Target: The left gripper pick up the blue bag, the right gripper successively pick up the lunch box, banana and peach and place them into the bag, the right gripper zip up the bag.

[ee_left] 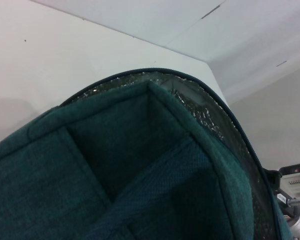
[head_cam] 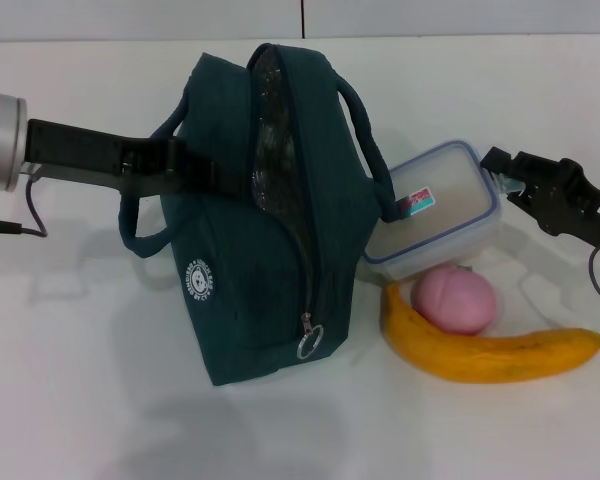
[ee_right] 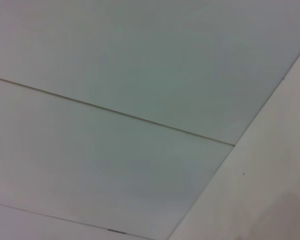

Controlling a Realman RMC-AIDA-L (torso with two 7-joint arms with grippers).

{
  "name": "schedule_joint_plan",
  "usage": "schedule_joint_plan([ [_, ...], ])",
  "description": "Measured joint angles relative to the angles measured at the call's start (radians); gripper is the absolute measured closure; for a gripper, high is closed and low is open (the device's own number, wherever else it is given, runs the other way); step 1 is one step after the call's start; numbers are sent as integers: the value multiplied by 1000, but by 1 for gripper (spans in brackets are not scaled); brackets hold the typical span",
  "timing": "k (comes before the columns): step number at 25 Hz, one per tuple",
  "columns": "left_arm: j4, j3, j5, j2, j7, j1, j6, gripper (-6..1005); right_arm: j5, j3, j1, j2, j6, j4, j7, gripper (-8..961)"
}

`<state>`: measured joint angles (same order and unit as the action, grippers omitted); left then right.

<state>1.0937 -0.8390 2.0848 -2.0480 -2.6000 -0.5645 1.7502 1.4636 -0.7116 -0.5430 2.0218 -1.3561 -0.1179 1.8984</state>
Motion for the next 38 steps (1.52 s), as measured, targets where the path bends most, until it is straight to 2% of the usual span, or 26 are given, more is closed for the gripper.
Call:
schedule_joint_plan([
  [15, 14, 2, -13, -1, 0, 9, 6, 968, -6, 11, 17, 2, -22, 1, -2, 781],
  [24, 16, 2, -20, -4, 8, 11, 10, 968, -89, 13, 63, 1, -28, 4, -10, 809],
  [38, 24, 1, -39, -13, 20, 8, 31, 967, -203, 14, 102, -13, -89, -26, -7, 844],
])
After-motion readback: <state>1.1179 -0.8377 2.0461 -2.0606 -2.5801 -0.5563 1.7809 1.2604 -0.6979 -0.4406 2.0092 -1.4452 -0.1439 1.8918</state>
